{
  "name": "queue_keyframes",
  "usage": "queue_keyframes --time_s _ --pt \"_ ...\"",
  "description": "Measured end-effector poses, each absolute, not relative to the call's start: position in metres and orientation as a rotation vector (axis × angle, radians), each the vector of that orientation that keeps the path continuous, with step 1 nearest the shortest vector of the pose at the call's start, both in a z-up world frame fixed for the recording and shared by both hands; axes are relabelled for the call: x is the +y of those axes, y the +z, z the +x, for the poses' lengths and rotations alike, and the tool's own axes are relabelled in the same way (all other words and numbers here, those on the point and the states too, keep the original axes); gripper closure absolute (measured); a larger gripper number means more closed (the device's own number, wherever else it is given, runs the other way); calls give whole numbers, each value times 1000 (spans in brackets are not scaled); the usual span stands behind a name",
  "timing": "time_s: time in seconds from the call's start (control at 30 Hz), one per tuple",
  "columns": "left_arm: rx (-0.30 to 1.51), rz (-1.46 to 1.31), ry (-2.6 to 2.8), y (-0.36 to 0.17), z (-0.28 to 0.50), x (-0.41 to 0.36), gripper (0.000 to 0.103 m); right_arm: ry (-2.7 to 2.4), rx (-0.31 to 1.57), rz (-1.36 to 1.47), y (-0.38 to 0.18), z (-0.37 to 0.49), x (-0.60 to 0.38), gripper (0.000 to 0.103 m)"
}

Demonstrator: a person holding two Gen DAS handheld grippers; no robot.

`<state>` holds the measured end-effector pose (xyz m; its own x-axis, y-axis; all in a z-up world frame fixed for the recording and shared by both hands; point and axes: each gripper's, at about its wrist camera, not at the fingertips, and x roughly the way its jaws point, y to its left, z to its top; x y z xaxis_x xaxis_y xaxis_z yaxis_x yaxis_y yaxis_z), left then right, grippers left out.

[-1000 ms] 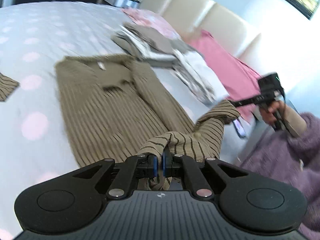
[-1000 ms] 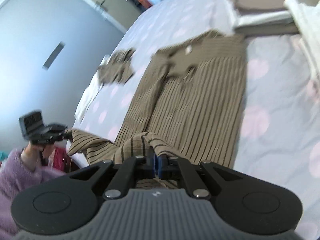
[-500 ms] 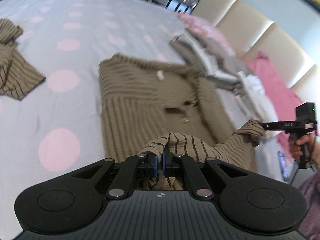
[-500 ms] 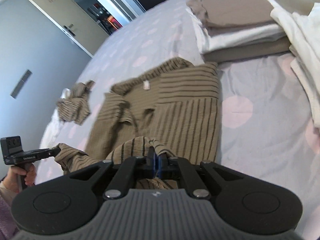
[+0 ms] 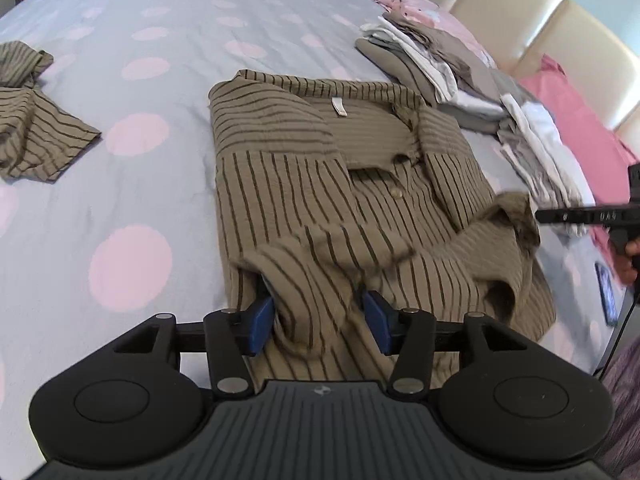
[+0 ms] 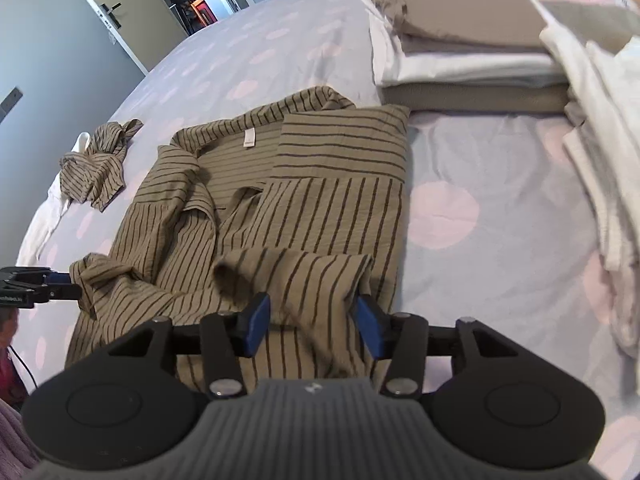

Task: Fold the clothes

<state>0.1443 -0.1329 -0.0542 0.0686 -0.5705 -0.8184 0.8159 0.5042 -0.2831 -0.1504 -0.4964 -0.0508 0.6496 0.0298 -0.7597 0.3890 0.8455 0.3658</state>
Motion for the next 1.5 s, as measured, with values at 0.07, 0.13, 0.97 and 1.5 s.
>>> queue_keyframes --time_s 0.07,0.13,0.97,1.5 --pt "1055 297 -1058 -51 134 -121 55 -227 851 515 -48 -154 -494 46" --pt "1064 291 -1045 -52 126 -108 53 -238 838 518 -44 -167 -489 43" --pt "1145 208 -970 -68 83 -74 99 -219 925 798 -88 -237 -458 97" --pt "1336 349 -1060 -73 17 -35 100 -150 1178 696 -86 -290 -423 97"
